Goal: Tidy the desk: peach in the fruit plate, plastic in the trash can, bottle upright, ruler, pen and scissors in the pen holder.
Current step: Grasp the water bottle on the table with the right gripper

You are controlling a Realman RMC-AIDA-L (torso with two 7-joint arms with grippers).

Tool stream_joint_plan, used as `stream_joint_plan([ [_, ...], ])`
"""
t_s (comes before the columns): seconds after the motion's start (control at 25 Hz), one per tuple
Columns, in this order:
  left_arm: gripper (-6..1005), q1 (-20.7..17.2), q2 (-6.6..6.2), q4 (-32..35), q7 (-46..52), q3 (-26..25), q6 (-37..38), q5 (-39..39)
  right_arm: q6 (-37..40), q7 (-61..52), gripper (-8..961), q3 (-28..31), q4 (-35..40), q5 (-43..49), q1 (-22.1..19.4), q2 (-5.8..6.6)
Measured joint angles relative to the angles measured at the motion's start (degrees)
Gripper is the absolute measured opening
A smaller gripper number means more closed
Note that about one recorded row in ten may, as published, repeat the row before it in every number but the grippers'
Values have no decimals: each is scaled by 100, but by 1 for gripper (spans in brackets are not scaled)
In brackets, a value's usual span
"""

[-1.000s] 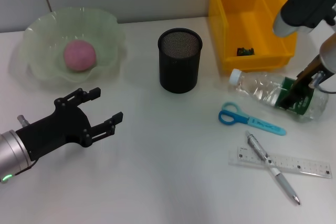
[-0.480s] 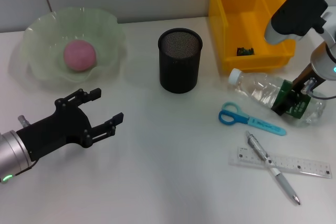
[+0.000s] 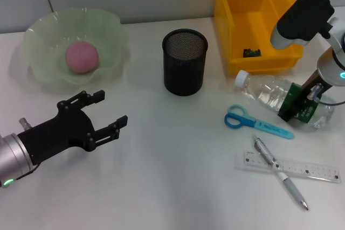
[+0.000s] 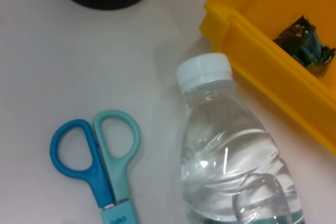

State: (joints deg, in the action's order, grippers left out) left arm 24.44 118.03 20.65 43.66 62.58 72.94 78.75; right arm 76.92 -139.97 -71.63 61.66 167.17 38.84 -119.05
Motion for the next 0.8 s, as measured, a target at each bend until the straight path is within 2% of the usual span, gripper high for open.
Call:
stream_joint_plan([
  [0.48,787,11,0,8,56,44,8,-1,143,-11,814,-56,27,3,-29,-11],
  [0.8,787,17,0,23,73,53,42,-1,469,-33,794,-63,712,-214,-240,-41],
])
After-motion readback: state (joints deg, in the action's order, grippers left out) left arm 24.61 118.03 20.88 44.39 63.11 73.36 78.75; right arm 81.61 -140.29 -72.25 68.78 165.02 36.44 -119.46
